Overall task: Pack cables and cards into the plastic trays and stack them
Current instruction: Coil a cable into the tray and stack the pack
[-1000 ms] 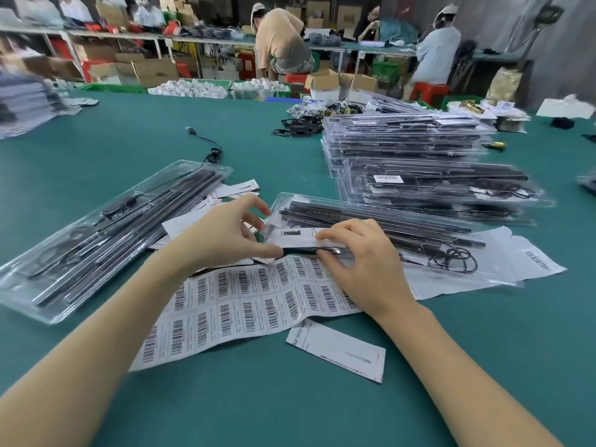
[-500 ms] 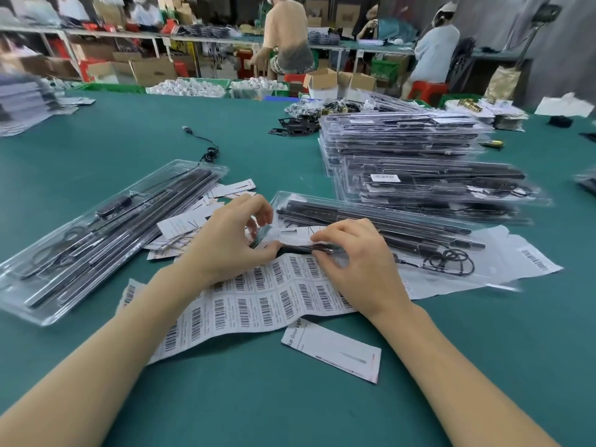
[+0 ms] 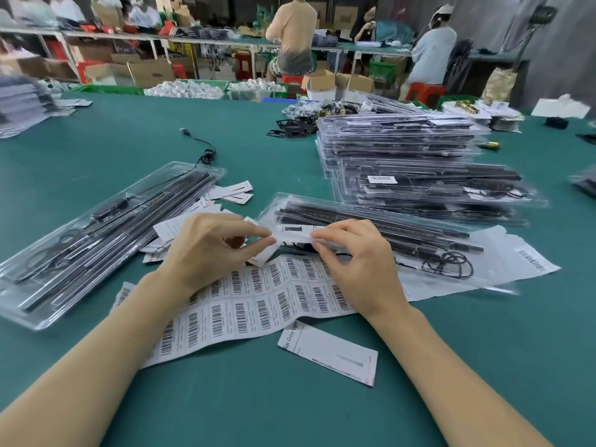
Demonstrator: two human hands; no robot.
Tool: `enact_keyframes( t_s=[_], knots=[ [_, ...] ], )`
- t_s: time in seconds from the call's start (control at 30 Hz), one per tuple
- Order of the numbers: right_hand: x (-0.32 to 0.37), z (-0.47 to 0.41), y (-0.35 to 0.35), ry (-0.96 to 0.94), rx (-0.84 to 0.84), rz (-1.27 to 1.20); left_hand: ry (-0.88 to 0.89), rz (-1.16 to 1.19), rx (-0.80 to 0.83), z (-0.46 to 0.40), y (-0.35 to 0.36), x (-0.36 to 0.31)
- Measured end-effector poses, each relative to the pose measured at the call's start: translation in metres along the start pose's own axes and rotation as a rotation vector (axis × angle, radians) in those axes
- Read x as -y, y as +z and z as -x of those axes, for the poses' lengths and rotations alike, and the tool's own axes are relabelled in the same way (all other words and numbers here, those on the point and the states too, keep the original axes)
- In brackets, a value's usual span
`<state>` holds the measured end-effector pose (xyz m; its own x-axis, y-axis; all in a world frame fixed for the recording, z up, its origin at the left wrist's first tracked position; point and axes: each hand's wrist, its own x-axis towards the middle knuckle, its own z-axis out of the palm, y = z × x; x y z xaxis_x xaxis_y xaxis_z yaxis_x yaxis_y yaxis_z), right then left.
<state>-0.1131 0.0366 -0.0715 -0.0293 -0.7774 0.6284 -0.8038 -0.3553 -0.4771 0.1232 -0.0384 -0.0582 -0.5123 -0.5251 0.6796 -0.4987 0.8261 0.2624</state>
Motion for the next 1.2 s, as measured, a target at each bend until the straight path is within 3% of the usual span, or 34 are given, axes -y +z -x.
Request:
enact_keyframes(
  t_s=[0.3, 0.47, 0.53, 0.6, 0.7, 0.8, 1.0, 1.2],
  knots=[
    [0.0, 0.0, 0.0, 0.001, 0.02, 0.023, -0.05, -0.027, 0.13, -0.001, 0.004, -0.004],
    [0.002, 0.0, 0.002, -0.062, 0.124, 0.207, -0.023, -0.019, 0.057, -0.001, 0.005, -0.002],
    [0.002, 0.001, 0.003, -0.081, 0.16, 0.259, -0.121, 0.034, 0.031, -0.003, 0.005, -0.001],
    [0.001, 0.0, 0.002, -0.071, 0.202, 0.277, -0.343, 0.059, -0.013, -0.01, 0.006, 0.001],
    [0.002, -0.001, 0.004, -0.063, 0.249, 0.303, -0.643, -0.04, 0.163, -0.025, 0.007, 0.004],
    [0.003, -0.002, 0.005, -0.064, 0.241, 0.319, -0.714, -0.068, 0.384, -0.038, 0.013, -0.002],
    [0.006, -0.002, 0.004, -0.046, 0.244, 0.306, -0.873, -0.036, 0.529, -0.06, 0.018, -0.003],
    [0.005, -0.001, 0.002, -0.025, 0.115, 0.234, -1.042, 0.217, 0.486, -0.07, 0.015, -0.004]
  ],
)
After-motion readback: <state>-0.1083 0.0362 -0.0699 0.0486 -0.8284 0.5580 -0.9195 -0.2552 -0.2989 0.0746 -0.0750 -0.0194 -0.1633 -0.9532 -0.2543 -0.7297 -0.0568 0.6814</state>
